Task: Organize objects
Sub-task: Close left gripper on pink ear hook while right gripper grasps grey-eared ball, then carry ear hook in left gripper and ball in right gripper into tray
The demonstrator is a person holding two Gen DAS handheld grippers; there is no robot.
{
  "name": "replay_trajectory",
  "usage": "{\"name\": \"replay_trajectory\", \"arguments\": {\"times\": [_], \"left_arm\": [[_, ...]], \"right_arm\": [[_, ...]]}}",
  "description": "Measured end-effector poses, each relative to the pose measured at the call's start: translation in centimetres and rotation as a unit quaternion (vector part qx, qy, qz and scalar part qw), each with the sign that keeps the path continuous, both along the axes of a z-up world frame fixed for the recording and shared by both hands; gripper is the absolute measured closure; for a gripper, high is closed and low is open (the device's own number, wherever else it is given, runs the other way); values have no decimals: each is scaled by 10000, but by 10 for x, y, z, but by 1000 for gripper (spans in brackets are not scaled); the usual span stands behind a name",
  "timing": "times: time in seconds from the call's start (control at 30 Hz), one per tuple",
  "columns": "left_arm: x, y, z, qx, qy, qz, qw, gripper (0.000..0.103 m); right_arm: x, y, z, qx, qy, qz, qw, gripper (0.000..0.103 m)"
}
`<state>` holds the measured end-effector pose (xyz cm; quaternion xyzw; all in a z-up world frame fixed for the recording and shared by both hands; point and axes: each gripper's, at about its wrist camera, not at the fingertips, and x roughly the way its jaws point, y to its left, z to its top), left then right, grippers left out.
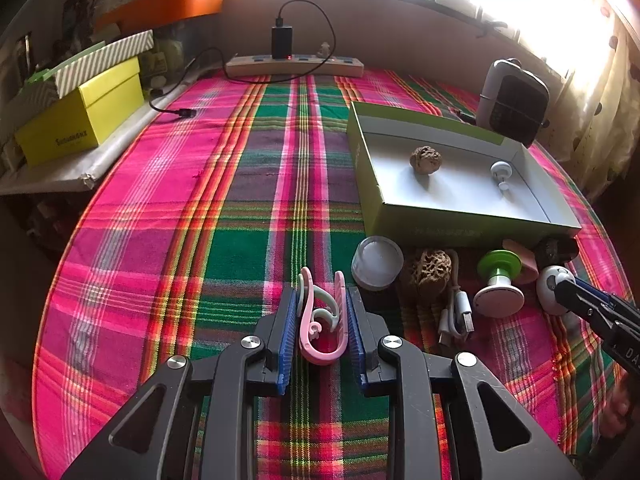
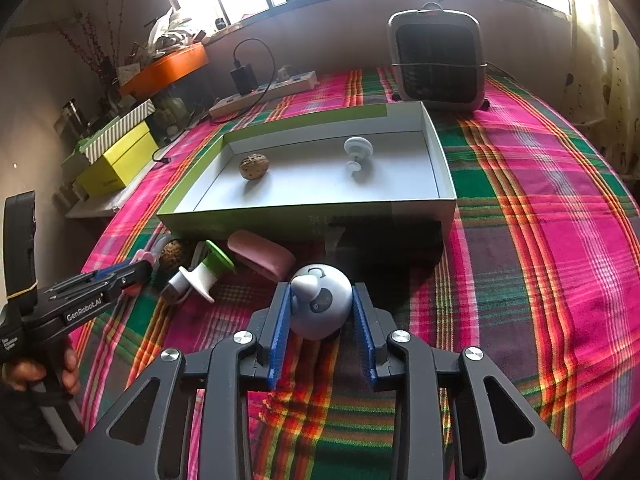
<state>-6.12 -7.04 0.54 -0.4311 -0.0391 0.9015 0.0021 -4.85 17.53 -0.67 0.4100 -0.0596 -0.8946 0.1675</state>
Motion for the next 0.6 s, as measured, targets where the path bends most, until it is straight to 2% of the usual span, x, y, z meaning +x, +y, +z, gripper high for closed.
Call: {"name": "replay_trajectory", "arguments": {"times": [0.27,0.6], "left_arm": [[4,1,7,9,98,14,10000,81],[0,11,36,171,405,-269,9987,81]], "right_arm": [[2,1,4,-55,51,-24,10000,72],[-3,5,26,-135,272,1,9995,72]]}}
